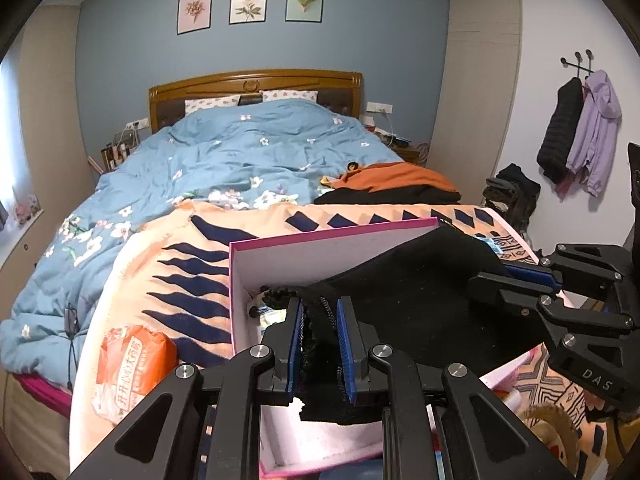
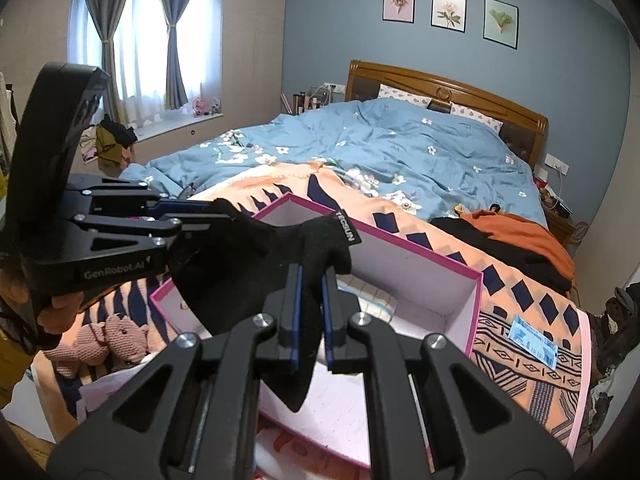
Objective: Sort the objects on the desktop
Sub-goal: 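Carry the black cloth into the magenta box and lower it onto the pouch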
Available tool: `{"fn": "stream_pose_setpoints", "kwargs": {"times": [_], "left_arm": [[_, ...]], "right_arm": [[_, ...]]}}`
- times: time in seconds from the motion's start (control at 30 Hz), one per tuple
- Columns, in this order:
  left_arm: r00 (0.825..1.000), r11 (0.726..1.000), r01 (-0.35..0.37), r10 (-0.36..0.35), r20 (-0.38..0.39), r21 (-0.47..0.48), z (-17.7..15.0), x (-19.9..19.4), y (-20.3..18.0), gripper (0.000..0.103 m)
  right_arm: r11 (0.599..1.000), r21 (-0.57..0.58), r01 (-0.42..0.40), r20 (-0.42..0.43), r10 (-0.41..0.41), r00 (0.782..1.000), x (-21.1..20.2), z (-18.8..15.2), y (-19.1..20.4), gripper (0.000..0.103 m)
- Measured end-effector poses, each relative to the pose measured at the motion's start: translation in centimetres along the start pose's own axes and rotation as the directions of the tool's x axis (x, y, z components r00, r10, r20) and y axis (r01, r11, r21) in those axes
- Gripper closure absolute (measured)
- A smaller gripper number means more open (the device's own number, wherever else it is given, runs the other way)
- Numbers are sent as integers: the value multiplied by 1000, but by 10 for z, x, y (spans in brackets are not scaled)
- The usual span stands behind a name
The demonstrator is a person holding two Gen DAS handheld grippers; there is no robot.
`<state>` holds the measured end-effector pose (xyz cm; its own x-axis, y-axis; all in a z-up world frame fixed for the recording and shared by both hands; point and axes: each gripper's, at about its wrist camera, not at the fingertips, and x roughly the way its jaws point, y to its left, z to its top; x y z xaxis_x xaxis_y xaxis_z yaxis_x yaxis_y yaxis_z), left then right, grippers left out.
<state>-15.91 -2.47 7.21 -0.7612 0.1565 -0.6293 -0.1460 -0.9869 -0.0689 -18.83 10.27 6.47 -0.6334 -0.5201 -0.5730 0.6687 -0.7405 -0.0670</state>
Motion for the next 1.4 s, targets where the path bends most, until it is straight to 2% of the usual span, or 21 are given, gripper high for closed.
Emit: {"fn": "stream_pose_setpoints", "kwargs": {"times": [0.47,0.53,0.63,0.73,0.8,0.97,1.1,1.23,1.27,1.33,1.4], "left_arm": [[999,999,-39,39,-31,2,12,38,5,87],[999,1000,-19,19,-50,-8,14,46,6,87],[997,999,-35,34,-75,-13,12,57,7,87],[995,1000,-19,16,-99,-24,7,66,9,87],[993,1000,1,-3,-114,-22,2,70,9,87],[990,1000,-7,4,-143,-19,-5,78,8,87],[991,999,-21,16,-136,-33,-3,77,12,87],[994,998,-48,43,-105,-46,1,70,21,87],[994,997,-52,47,-101,-51,1,69,23,87],[993,997,-58,52,-108,-50,1,71,26,87],[990,996,-74,69,-127,-39,-1,78,27,87]], "right_arm": [[999,-9,46,-80,-47,996,46,4,-13,93],[999,-6,43,-91,-44,995,52,4,-14,93],[999,-8,51,-108,-52,993,64,3,-15,93],[998,-1,56,-113,-56,992,70,5,-17,94],[999,25,39,-103,-36,994,70,9,-21,95],[997,81,-8,-51,13,999,67,26,-21,95],[990,133,-53,4,53,999,70,39,-19,96],[950,279,-140,114,112,987,71,51,-35,96],[940,309,-142,113,112,987,76,51,-39,96],[923,369,-110,66,92,994,95,45,-48,96],[917,398,-38,-66,69,995,125,32,-53,95]]}}
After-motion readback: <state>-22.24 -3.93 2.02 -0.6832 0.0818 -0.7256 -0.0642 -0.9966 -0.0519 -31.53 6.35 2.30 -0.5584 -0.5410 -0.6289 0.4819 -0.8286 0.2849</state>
